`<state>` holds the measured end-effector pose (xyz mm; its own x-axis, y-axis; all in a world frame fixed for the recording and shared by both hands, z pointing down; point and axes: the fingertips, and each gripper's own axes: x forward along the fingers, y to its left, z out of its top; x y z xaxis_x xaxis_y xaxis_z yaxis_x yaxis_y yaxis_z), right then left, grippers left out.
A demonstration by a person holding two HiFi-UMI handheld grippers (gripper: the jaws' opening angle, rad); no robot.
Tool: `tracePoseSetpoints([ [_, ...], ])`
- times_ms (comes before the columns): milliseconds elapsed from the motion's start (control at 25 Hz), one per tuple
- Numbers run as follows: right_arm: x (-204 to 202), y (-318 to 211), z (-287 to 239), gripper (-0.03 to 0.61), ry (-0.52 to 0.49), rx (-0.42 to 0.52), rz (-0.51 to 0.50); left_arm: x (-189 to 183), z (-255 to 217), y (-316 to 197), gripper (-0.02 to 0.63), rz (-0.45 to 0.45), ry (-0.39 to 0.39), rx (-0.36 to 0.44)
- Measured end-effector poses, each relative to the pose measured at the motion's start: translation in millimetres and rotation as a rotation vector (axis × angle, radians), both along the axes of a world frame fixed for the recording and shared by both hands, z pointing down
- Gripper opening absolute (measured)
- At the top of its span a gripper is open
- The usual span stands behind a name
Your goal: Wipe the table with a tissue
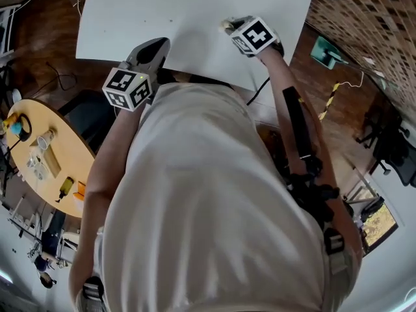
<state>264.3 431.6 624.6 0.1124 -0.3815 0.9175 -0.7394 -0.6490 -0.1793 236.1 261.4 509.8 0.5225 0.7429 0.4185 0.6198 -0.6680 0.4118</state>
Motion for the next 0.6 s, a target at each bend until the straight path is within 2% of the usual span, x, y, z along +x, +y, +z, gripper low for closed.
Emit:
tracePoseSetpoints([
  [120, 6.2, -25.8, -21.6, 0.077, 0.035, 0.19, 0.141, 9.0, -0.2, -10.4, 0.005, 0.016, 0.003, -0.011],
  [200, -1.5, -43.7, -28.4, 0.077, 0.031, 0.247, 0.166, 14.0, -1.5, -24.0, 0.005, 0.025, 0.01, -0.012],
  [320, -28.5, -71.0, -24.8, 0.078, 0.012, 0.24, 0.112, 21.0, 0.4, -47.3, 0.005, 0.019, 0.005, -0.018],
  [400, -34.8, -81.7, -19.4, 0.078, 0.024, 0.214, 0.123, 25.8, 2.8, -60.9, 0.005, 0.013, -0.004, -0.026],
  [520, -24.1, -91.3, -15.9, 0.078, 0.091, 0.148, 0.168, 29.1, 7.1, -78.9, 0.005, 0.025, -0.017, -0.032],
  [600, -13.2, -101.3, -16.7, 0.078, 0.141, 0.1, 0.152, 32.1, 8.8, -89.7, 0.005, 0.038, -0.021, -0.033],
])
